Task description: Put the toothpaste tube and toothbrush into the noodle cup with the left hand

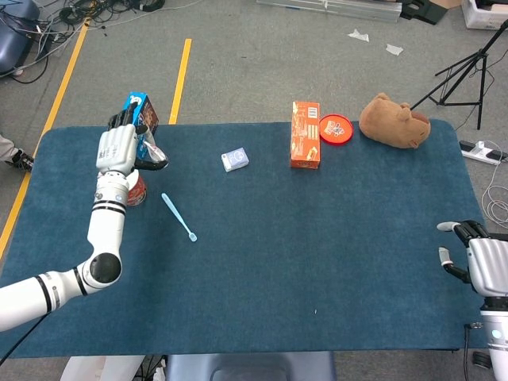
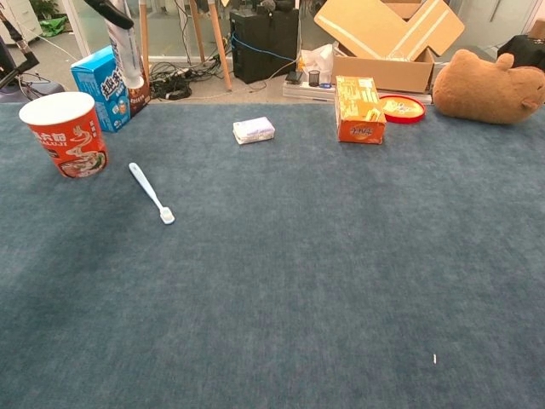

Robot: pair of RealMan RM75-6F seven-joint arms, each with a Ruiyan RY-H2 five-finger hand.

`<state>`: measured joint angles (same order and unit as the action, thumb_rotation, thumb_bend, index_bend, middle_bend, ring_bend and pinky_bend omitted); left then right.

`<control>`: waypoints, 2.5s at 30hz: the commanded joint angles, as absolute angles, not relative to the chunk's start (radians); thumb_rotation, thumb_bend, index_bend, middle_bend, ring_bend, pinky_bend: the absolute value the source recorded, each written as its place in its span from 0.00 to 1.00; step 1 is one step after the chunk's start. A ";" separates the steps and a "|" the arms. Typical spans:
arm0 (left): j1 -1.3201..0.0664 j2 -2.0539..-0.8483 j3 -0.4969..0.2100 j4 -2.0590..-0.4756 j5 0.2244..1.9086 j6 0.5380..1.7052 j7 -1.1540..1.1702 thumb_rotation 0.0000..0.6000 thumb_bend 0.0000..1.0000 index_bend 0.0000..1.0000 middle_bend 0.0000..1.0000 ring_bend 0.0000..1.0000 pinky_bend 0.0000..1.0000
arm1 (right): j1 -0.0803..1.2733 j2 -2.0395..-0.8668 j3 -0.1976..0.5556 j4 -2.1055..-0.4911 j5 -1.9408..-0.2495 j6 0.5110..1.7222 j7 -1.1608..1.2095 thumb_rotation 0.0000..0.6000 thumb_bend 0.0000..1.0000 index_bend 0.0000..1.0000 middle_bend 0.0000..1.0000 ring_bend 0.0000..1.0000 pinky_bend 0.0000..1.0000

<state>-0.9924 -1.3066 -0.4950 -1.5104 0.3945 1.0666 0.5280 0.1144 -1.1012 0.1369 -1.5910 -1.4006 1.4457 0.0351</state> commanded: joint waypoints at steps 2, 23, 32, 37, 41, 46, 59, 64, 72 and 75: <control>-0.989 -1.278 -0.498 -1.529 0.350 1.074 0.542 1.00 0.00 0.79 0.03 0.00 0.00 | 0.117 -1.100 0.137 -1.590 -1.396 1.437 0.038 1.00 0.35 0.39 0.42 0.29 0.56; -0.948 -1.171 -0.469 -1.584 0.251 1.091 0.557 1.00 0.00 0.79 0.03 0.00 0.00 | 0.115 -1.097 0.130 -1.597 -1.410 1.444 0.038 1.00 0.35 0.39 0.42 0.29 0.56; -0.937 -1.174 -0.444 -1.527 0.250 1.054 0.535 1.00 0.00 0.79 0.03 0.00 0.00 | 0.118 -1.100 0.132 -1.592 -1.402 1.437 0.038 1.00 0.35 0.39 0.42 0.29 0.56; -0.930 -1.179 -0.430 -1.499 0.250 1.045 0.529 1.00 0.00 0.79 0.03 0.00 0.00 | 0.120 -1.102 0.131 -1.591 -1.402 1.433 0.034 1.00 0.35 0.39 0.42 0.29 0.56; -0.924 -1.184 -0.420 -1.474 0.245 1.032 0.523 1.00 0.00 0.79 0.03 0.00 0.00 | 0.121 -1.103 0.131 -1.590 -1.399 1.430 0.032 1.00 0.35 0.39 0.42 0.29 0.56; -0.918 -1.200 -0.413 -1.430 0.240 1.005 0.506 1.00 0.00 0.79 0.03 0.00 0.00 | 0.122 -1.103 0.131 -1.589 -1.395 1.426 0.033 1.00 0.35 0.39 0.42 0.29 0.56; -0.909 -1.220 -0.403 -1.384 0.231 0.963 0.481 1.00 0.00 0.79 0.03 0.00 0.00 | 0.123 -1.105 0.132 -1.587 -1.392 1.425 0.031 1.00 0.35 0.39 0.42 0.29 0.56; -0.908 -1.231 -0.396 -1.367 0.218 0.946 0.478 1.00 0.00 0.79 0.03 0.00 0.00 | 0.122 -1.104 0.131 -1.589 -1.395 1.427 0.032 1.00 0.35 0.39 0.42 0.29 0.56; -0.911 -1.256 -0.377 -1.323 0.223 0.930 0.485 1.00 0.00 0.79 0.03 0.00 0.00 | 0.122 -1.103 0.130 -1.588 -1.394 1.425 0.035 1.00 0.35 0.39 0.42 0.29 0.56; -0.915 -1.266 -0.371 -1.305 0.229 0.926 0.491 1.00 0.00 0.79 0.03 0.00 0.00 | 0.122 -1.103 0.131 -1.588 -1.394 1.425 0.036 1.00 0.35 0.39 0.42 0.29 0.56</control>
